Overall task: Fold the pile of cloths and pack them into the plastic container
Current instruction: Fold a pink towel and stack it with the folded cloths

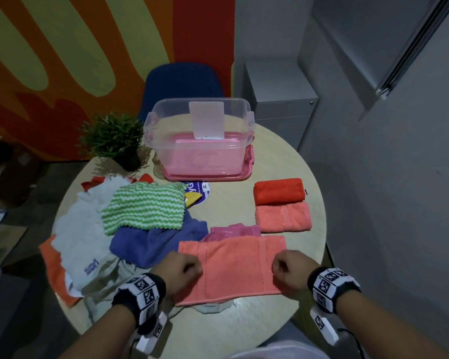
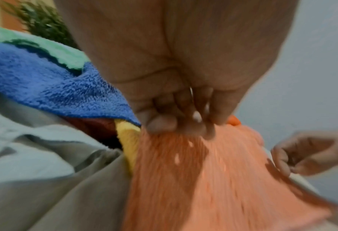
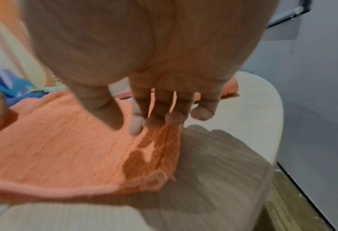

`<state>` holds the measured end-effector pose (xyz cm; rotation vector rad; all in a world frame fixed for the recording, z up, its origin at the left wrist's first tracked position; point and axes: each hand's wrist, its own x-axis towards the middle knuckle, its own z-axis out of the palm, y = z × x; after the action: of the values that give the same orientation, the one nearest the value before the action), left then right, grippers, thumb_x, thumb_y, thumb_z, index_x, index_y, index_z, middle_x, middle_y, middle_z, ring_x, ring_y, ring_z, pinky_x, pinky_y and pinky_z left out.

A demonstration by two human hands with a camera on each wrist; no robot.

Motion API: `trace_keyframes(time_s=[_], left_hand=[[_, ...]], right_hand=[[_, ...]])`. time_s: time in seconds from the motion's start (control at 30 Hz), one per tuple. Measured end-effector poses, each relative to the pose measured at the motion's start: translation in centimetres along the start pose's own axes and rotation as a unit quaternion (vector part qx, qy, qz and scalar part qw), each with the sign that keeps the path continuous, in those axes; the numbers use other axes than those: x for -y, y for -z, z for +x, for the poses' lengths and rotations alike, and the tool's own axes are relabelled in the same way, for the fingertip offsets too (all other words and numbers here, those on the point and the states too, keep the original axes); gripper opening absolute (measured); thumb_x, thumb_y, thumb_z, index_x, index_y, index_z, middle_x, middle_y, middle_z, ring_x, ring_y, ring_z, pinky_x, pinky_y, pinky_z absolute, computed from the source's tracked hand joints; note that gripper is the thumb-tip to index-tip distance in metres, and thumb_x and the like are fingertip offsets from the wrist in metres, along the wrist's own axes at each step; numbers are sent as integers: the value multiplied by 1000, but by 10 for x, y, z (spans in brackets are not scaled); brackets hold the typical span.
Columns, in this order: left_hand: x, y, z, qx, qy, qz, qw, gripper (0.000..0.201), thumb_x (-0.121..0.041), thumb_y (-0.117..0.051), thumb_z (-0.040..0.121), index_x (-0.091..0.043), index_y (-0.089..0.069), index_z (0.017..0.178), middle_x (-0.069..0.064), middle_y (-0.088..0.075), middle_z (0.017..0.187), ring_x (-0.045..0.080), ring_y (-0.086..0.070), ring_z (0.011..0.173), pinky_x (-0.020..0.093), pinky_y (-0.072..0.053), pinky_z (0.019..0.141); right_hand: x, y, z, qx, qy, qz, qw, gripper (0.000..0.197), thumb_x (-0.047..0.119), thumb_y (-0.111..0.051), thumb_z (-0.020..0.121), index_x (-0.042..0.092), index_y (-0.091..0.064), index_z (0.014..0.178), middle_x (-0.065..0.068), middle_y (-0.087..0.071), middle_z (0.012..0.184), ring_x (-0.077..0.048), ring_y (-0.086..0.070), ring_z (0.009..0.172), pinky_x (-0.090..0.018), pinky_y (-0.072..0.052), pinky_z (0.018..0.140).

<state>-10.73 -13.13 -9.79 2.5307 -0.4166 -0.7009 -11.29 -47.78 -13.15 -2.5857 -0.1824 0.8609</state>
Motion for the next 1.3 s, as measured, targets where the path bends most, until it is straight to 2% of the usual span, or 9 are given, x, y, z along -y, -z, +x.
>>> trace_keyframes(time_s=[0.1, 0.2, 0.4, 0.6, 0.77, 0.87, 1.03, 1.13, 1.3], left_hand=[[4, 8, 24, -170, 16, -67, 983, 13, -20, -54, 97, -18, -66, 101, -3, -62, 101, 11, -57, 96, 27, -45, 89], [22, 1, 43, -149, 68, -55, 985, 19, -18, -55, 98, -14, -67, 113, 5, -52, 113, 18, -52, 106, 30, -39, 100], [34, -11, 41, -112, 76, -77, 988, 17, -22, -64, 92, -23, -51, 81, 2, -48, 97, 18, -50, 89, 33, -42, 88], [40, -6, 35, -112, 107, -177, 972, 17, -13, -69, 87, -21, -54, 84, -3, -64, 76, 15, -57, 71, 30, -45, 68], [41, -8, 40, -139, 155, -140, 968, 13, -10, -70, 83, -18, -60, 85, -1, -68, 81, 22, -62, 79, 31, -49, 72], [27, -10, 45, -160, 156, -83, 971, 19, -4, -62, 79, -16, -61, 93, 6, -64, 97, 28, -59, 97, 37, -47, 86], [-46, 4, 53, -155, -13, -11, 988, 51, -27, -67, 78, -32, -53, 127, -5, -40, 137, 20, -36, 127, 40, -32, 106], [-102, 34, 61, -73, -117, -55, 989, 73, -51, -70, 80, -38, -36, 143, -11, -41, 147, 13, -35, 135, 40, -29, 110], [-141, 86, 73, -97, -169, -129, 972, 26, -41, -72, 76, -26, -66, 97, -8, -69, 90, 15, -63, 89, 40, -50, 86]], right_hand=[[-3, 6, 12, -105, -22, 76, 991, 35, 27, -62, 91, 30, -49, 124, 12, -46, 120, -11, -53, 111, -32, -45, 101], [-8, 3, 17, -89, -66, 133, 985, 58, 29, -64, 93, 32, -34, 142, 2, -41, 128, -19, -52, 118, -40, -41, 109], [-25, -7, 20, -87, -65, 156, 982, 13, 25, -60, 95, 26, -48, 98, 3, -46, 108, -13, -53, 93, -36, -47, 90], [-34, -1, 12, -91, -90, 318, 939, 13, 20, -55, 99, 20, -48, 88, -2, -58, 78, -18, -54, 72, -34, -44, 68], [-42, -11, 19, -73, -97, 353, 928, 14, 25, -58, 95, 33, -51, 87, -1, -60, 78, -21, -60, 77, -52, -52, 84], [-33, -3, 16, -71, -111, 438, 889, 5, 14, -59, 97, 18, -57, 99, -9, -66, 86, -26, -66, 82, -60, -52, 92], [4, 34, -2, -77, 19, 371, 925, 10, 31, -63, 96, 34, -65, 104, 8, -70, 108, -15, -63, 109, -39, -48, 98], [47, 70, -16, -87, 127, 367, 917, 19, 27, -67, 93, 29, -62, 111, 13, -69, 103, -5, -64, 102, -27, -48, 92], [73, 124, -33, -81, 152, 433, 885, 44, 10, -82, 79, 20, -56, 113, -2, -64, 89, -21, -62, 70, -32, -53, 61]])
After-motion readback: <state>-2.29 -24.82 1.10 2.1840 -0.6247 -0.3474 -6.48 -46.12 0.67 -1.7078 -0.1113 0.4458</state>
